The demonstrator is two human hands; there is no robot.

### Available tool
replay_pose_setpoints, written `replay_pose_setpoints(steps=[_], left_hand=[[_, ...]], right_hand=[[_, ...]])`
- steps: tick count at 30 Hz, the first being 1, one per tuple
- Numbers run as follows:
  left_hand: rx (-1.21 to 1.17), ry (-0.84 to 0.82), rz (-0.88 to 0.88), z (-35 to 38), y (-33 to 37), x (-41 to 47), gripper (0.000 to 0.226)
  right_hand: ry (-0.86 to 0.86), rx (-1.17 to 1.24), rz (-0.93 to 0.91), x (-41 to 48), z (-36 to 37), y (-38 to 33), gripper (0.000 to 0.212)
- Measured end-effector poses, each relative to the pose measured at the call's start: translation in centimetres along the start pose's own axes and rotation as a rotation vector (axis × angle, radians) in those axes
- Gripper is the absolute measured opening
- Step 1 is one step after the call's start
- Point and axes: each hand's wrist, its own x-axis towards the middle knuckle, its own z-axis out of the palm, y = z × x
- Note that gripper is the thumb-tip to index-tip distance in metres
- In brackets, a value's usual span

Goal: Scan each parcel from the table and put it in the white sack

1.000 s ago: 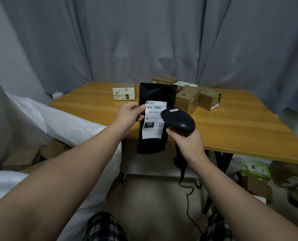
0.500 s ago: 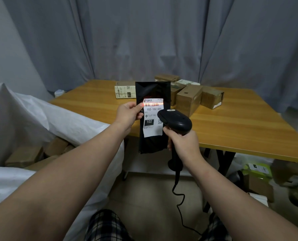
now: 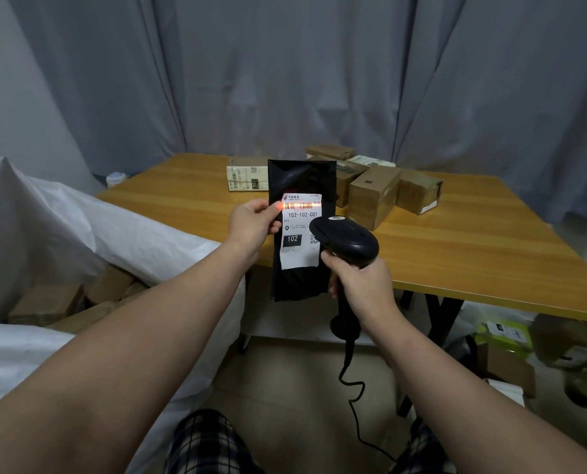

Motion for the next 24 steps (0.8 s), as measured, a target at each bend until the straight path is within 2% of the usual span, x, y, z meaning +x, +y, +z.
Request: replay_pose_setpoints(steps=[13,20,24], left_hand=[[0.012,0.013,0.051,-0.2,-0.2,-0.2,0.012],[-0.117,0.069,0.281,0.0,1.9,0.5,0.014],[0.030,0.002,0.268,0.0,1.8,1.2,0.011]], right_hand=[[-0.009,0.038,0.032,-1.0,0.2,0.2,0.008],[-0.023,0.031,-0.113,0.2,-0.2,-0.9,0.008],[-0.006,-0.001,-0.143,1.3,-0.4,-0.9,0.009]])
